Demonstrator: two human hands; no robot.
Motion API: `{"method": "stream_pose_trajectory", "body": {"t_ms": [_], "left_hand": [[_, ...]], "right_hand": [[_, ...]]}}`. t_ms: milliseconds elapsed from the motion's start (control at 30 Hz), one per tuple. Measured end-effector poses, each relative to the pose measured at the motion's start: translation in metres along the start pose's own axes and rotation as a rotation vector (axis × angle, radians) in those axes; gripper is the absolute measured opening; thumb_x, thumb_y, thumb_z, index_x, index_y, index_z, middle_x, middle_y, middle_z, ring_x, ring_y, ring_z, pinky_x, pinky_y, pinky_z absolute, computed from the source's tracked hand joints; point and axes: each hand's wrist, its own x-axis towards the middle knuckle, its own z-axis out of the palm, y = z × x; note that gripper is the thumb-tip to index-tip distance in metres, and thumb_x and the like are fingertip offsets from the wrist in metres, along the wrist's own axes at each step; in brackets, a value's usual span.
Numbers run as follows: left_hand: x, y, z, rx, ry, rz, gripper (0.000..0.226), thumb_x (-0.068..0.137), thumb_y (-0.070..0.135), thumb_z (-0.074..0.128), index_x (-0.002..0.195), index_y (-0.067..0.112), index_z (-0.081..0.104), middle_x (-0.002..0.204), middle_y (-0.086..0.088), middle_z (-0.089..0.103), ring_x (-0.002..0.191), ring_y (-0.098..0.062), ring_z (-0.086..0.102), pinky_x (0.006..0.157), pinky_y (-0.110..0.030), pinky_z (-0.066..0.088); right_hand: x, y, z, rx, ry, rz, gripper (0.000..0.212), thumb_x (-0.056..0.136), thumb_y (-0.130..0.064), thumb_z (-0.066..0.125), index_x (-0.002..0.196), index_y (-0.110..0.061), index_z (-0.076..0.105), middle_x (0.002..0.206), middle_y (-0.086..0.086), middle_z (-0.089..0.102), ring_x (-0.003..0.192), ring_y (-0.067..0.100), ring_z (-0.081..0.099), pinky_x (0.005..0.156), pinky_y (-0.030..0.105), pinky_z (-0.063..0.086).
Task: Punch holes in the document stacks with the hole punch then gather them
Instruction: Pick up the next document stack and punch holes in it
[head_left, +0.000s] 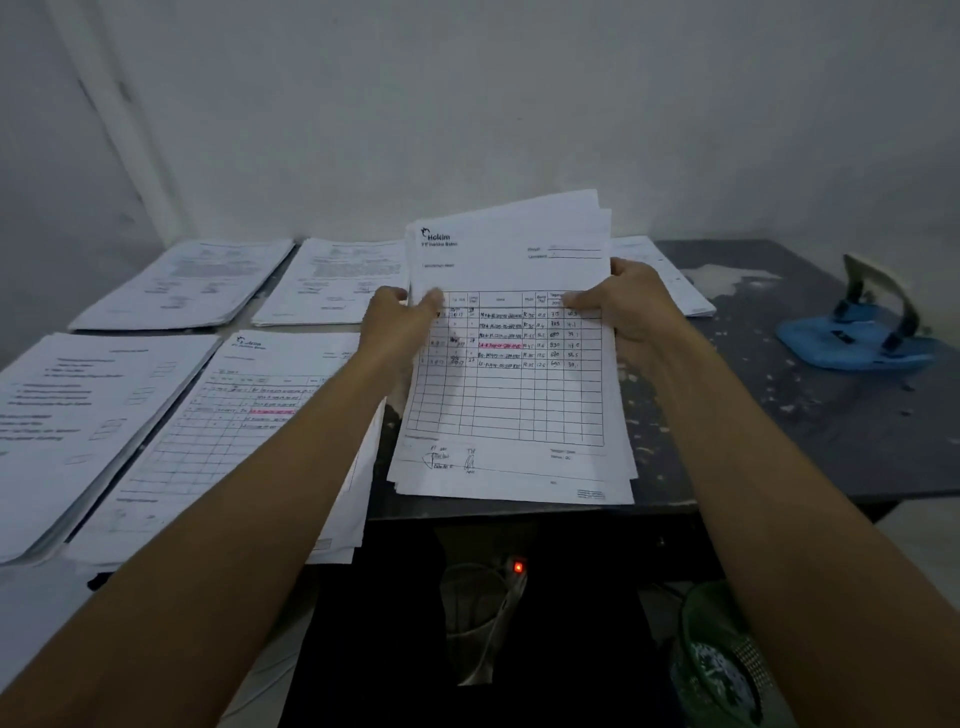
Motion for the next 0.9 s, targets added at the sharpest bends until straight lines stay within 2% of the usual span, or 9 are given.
{"method": "stream_pose_trajectory", "body": {"t_ms": [33,100,200,300,367,500,600,733,900], "left_hand": [[0.002,0.007,0.001,-0.082,-0.017,0.015,0.039,0.094,0.041,0.06,0.121,0.012,0.06,0.096,0.008,0.066,0.086,-0.009,0.063,0.065,-0.023,0.046],[0.005,0.022,0.002,-0.158,-0.029,0.095,0.02,0.098,0.032,0.057,0.105,0.016,0.066,0.095,0.007,0.069,0.09,-0.012,0.065,0.071,-0.026,0.05],[0.005,0.047,0.003,-0.223,0.005,0.225,0.012,0.101,0.026,0.05,0.101,0.018,0.06,0.094,0.007,0.067,0.084,-0.004,0.063,0.068,-0.023,0.051],[0.002,0.074,0.0,-0.195,0.08,0.409,0.014,0.103,0.022,0.046,0.09,0.021,0.051,0.082,0.011,0.06,0.063,0.014,0.057,0.053,-0.006,0.043],[-0.002,0.088,-0.003,-0.214,0.106,0.491,0.013,0.103,0.021,0.045,0.091,0.021,0.049,0.083,0.013,0.059,0.064,0.016,0.056,0.052,-0.004,0.042],[-0.009,0.09,-0.006,-0.278,0.134,0.567,0.008,0.102,0.025,0.047,0.098,0.019,0.051,0.09,0.012,0.061,0.071,0.011,0.058,0.058,-0.01,0.047],[-0.013,0.071,-0.002,-0.264,0.129,0.556,0.016,0.101,0.034,0.048,0.099,0.017,0.05,0.092,0.012,0.062,0.075,0.008,0.059,0.062,-0.013,0.048],[-0.01,0.06,0.003,-0.176,0.149,0.556,0.025,0.103,0.036,0.044,0.091,0.014,0.043,0.08,0.008,0.051,0.066,0.003,0.047,0.062,-0.022,0.043],[-0.008,0.067,0.002,-0.222,0.149,0.561,0.023,0.102,0.037,0.044,0.106,0.014,0.048,0.096,0.012,0.062,0.082,0.005,0.061,0.067,-0.017,0.053]], "right_hand": [[0.001,-0.004,-0.001,0.008,0.008,-0.027,0.041,0.076,0.008,0.075,0.114,-0.007,0.066,0.107,0.009,0.073,0.091,0.025,0.073,0.083,0.039,0.06],[0.003,-0.013,-0.003,0.017,0.017,-0.082,0.038,0.079,0.007,0.074,0.111,-0.011,0.066,0.109,0.008,0.073,0.092,0.023,0.072,0.082,0.038,0.06],[0.002,-0.031,-0.004,0.021,0.05,-0.196,0.039,0.081,0.005,0.072,0.114,-0.014,0.064,0.104,0.0,0.072,0.096,0.02,0.07,0.085,0.038,0.059],[-0.001,-0.053,-0.007,0.042,0.086,-0.314,0.044,0.083,0.004,0.07,0.122,-0.013,0.062,0.11,0.002,0.071,0.1,0.021,0.069,0.087,0.039,0.058],[-0.004,-0.065,-0.009,0.071,0.095,-0.375,0.044,0.083,0.003,0.069,0.123,-0.014,0.062,0.113,0.003,0.071,0.1,0.02,0.07,0.085,0.038,0.059],[-0.012,-0.072,-0.01,0.074,0.085,-0.437,0.043,0.081,-0.001,0.073,0.12,-0.013,0.06,0.11,0.001,0.071,0.095,0.014,0.071,0.078,0.03,0.06],[-0.014,-0.052,-0.007,0.036,0.1,-0.388,0.039,0.082,-0.001,0.069,0.119,-0.009,0.057,0.109,0.002,0.069,0.099,0.018,0.068,0.082,0.034,0.059],[-0.012,-0.029,0.001,0.026,0.124,-0.341,0.025,0.09,-0.003,0.062,0.113,-0.014,0.06,0.105,-0.002,0.069,0.101,0.02,0.067,0.086,0.036,0.056],[-0.01,-0.034,0.002,0.027,0.154,-0.38,0.022,0.089,-0.005,0.063,0.107,-0.018,0.064,0.102,-0.007,0.071,0.096,0.013,0.069,0.08,0.03,0.058]]}}
